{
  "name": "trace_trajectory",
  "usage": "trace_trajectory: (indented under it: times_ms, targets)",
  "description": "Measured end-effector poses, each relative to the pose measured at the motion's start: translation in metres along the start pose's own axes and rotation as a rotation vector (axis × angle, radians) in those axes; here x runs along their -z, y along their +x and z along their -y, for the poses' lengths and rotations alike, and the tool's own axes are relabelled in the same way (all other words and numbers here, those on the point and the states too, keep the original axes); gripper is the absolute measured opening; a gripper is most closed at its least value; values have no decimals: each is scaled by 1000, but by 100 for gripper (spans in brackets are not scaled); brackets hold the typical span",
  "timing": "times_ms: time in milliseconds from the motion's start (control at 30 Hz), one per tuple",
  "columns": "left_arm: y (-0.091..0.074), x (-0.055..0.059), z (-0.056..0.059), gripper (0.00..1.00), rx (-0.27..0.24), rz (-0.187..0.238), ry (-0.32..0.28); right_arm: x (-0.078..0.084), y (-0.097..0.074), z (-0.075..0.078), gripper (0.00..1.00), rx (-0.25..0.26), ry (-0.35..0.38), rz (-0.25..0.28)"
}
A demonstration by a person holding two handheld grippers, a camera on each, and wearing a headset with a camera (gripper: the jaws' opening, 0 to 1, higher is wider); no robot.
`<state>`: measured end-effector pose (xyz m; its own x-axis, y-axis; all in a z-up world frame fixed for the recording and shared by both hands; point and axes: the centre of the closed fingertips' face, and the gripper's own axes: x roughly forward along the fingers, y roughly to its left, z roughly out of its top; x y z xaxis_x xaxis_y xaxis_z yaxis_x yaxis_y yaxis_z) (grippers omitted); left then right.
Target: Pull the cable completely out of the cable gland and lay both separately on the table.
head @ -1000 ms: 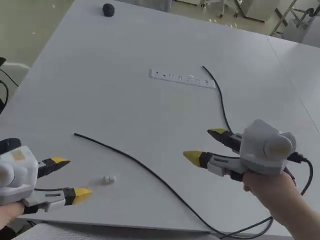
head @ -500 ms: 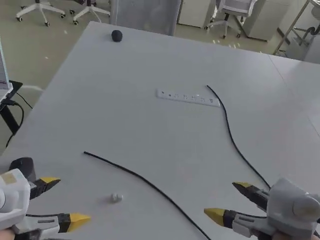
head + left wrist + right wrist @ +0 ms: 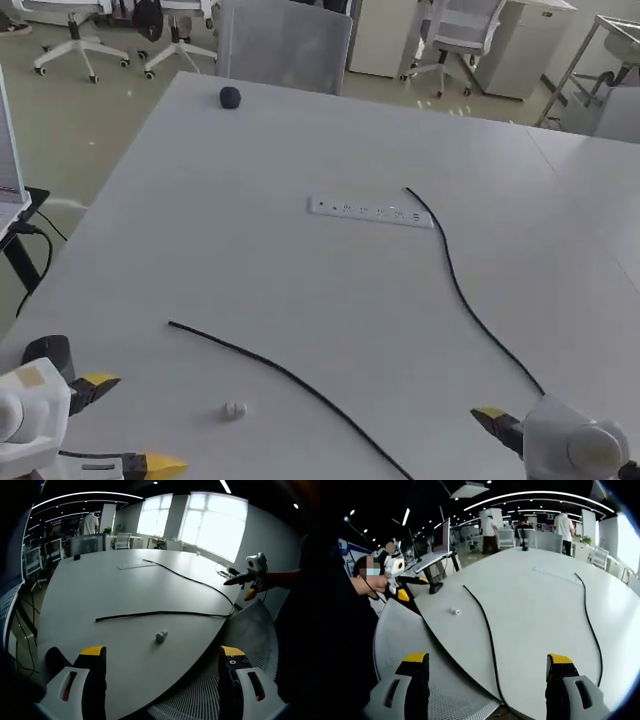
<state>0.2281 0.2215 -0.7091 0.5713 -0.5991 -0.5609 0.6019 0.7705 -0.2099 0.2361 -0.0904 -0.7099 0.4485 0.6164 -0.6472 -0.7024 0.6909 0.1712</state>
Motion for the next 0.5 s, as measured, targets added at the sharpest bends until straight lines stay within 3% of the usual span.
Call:
trace_trajectory:
  times_ms: [233,500]
  targets:
    - [-1,-4,2,95,12,3,1,-2,3,-8,99,-13,-9,17]
    - [-3,0,4,97,14,-1,-8,-4,2,-10,99,-13,7,17]
